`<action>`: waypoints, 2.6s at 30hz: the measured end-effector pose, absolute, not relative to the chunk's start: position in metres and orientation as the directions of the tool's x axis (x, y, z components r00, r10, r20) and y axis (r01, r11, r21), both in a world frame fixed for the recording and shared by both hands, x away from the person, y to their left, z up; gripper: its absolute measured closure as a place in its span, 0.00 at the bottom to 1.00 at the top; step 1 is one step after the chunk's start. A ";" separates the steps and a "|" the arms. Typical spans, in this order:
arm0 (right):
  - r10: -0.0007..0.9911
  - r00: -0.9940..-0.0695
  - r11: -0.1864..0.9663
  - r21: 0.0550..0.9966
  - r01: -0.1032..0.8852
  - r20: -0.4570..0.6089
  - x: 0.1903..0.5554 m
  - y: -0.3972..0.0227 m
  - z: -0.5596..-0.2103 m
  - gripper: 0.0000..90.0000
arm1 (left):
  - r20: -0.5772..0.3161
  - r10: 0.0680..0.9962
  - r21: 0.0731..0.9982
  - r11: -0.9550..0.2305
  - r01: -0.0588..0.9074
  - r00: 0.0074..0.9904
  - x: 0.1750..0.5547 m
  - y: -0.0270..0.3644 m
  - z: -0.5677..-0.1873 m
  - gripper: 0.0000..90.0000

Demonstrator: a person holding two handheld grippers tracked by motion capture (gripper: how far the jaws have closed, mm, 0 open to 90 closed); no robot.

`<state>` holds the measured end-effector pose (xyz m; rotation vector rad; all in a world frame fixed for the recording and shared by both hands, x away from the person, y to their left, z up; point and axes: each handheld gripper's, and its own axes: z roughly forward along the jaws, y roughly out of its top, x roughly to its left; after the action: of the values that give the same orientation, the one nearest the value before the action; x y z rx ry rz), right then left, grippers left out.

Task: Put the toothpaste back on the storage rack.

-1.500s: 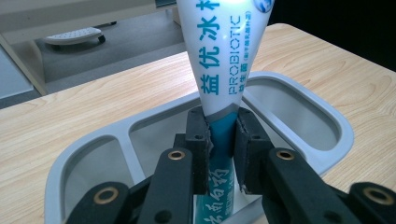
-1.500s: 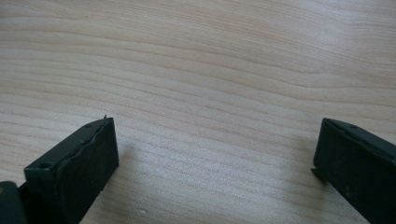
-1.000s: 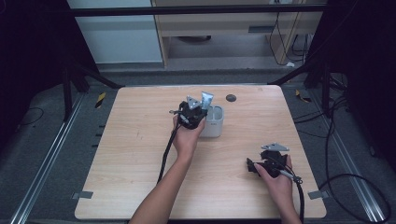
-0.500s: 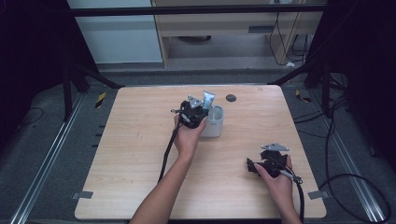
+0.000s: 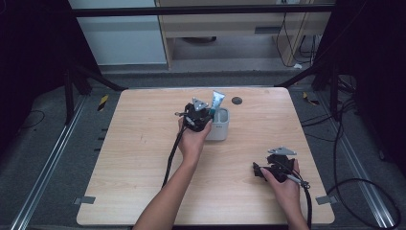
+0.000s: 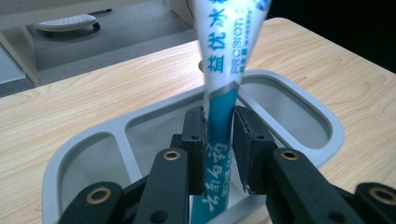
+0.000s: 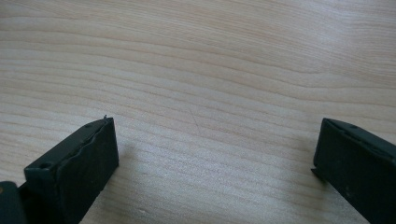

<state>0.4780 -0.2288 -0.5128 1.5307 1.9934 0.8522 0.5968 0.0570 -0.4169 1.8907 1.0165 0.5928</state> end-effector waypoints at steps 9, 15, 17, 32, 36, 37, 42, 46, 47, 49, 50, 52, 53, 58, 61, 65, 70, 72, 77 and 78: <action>0.966 -0.257 0.180 0.725 0.665 -0.004 0.478 -0.229 -0.513 0.00 | -0.003 0.833 0.870 -0.270 0.412 0.553 0.596 0.057 -0.416 0.83; 0.966 -0.257 0.181 0.725 0.665 -0.005 0.478 -0.229 -0.513 0.00 | 0.004 0.829 0.873 -0.276 0.403 0.559 0.593 0.058 -0.413 0.83; 0.966 -0.257 0.180 0.725 0.665 -0.005 0.478 -0.229 -0.513 0.00 | 0.001 0.829 0.876 -0.271 0.400 0.559 0.592 0.058 -0.412 0.83; 0.966 -0.257 0.181 0.725 0.665 -0.005 0.478 -0.229 -0.513 0.00 | 0.029 0.804 0.881 -0.301 0.364 0.594 0.580 0.062 -0.404 0.79; 0.966 -0.257 0.181 0.725 0.665 -0.006 0.478 -0.229 -0.513 0.00 | 0.050 0.792 0.878 -0.325 0.351 0.609 0.575 0.064 -0.402 0.79; 0.966 -0.259 0.183 0.725 0.663 -0.008 0.478 -0.229 -0.513 0.00 | 0.054 0.786 0.875 -0.334 0.349 0.616 0.574 0.064 -0.402 0.79; 0.967 -0.254 0.179 0.725 0.665 -0.005 0.479 -0.227 -0.513 0.00 | 0.065 0.781 0.876 -0.343 0.339 0.622 0.568 0.067 -0.402 0.77; 0.966 -0.257 0.179 0.725 0.665 -0.003 0.479 -0.225 -0.513 0.00 | 0.066 0.773 0.875 -0.349 0.336 0.631 0.566 0.069 -0.401 0.77; 0.966 -0.257 0.180 0.726 0.664 -0.004 0.479 -0.225 -0.513 0.00 | 0.068 0.772 0.875 -0.350 0.333 0.633 0.565 0.070 -0.400 0.77; 0.966 -0.257 0.180 0.725 0.664 -0.003 0.479 -0.225 -0.513 0.00 | 0.067 0.767 0.878 -0.349 0.328 0.638 0.563 0.070 -0.398 0.75; 0.966 -0.257 0.180 0.725 0.664 -0.004 0.479 -0.225 -0.513 0.00 | 0.072 0.765 0.878 -0.354 0.323 0.640 0.562 0.070 -0.397 0.74; 0.966 -0.257 0.179 0.725 0.664 -0.003 0.479 -0.225 -0.513 0.00 | 0.077 0.763 0.879 -0.356 0.318 0.642 0.561 0.070 -0.396 0.72; 0.966 -0.257 0.180 0.726 0.664 -0.004 0.479 -0.225 -0.513 0.00 | 0.078 0.761 0.879 -0.357 0.316 0.644 0.560 0.071 -0.395 0.71; 0.966 -0.257 0.180 0.725 0.664 -0.004 0.479 -0.225 -0.513 0.00 | 0.084 0.751 0.874 -0.372 0.313 0.655 0.557 0.071 -0.391 0.56; 0.966 -0.257 0.180 0.725 0.664 -0.003 0.479 -0.225 -0.513 0.00 | 0.087 0.746 0.871 -0.379 0.314 0.660 0.555 0.071 -0.388 0.46; 0.966 -0.257 0.179 0.725 0.665 -0.003 0.479 -0.225 -0.513 0.00 | 0.084 0.733 0.865 -0.390 0.316 0.675 0.554 0.071 -0.385 0.33; 0.966 -0.257 0.179 0.725 0.665 -0.003 0.479 -0.225 -0.513 0.00 | 0.076 0.726 0.857 -0.397 0.328 0.683 0.550 0.072 -0.382 0.20; 0.966 -0.257 0.180 0.725 0.665 -0.003 0.479 -0.225 -0.513 0.00 | 0.079 0.719 0.848 -0.412 0.332 0.690 0.548 0.073 -0.380 0.14; 0.966 -0.257 0.179 0.725 0.665 -0.004 0.479 -0.225 -0.513 0.01 | 0.091 0.698 0.846 -0.431 0.315 0.710 0.540 0.077 -0.376 0.11; 0.966 -0.257 0.180 0.725 0.665 -0.004 0.479 -0.225 -0.513 0.01 | 0.093 0.691 0.844 -0.436 0.311 0.717 0.538 0.078 -0.375 0.10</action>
<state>0.4792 -0.2249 -0.5128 1.5293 1.9928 0.8527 0.5382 0.0782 -0.3745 2.0389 0.7619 0.5447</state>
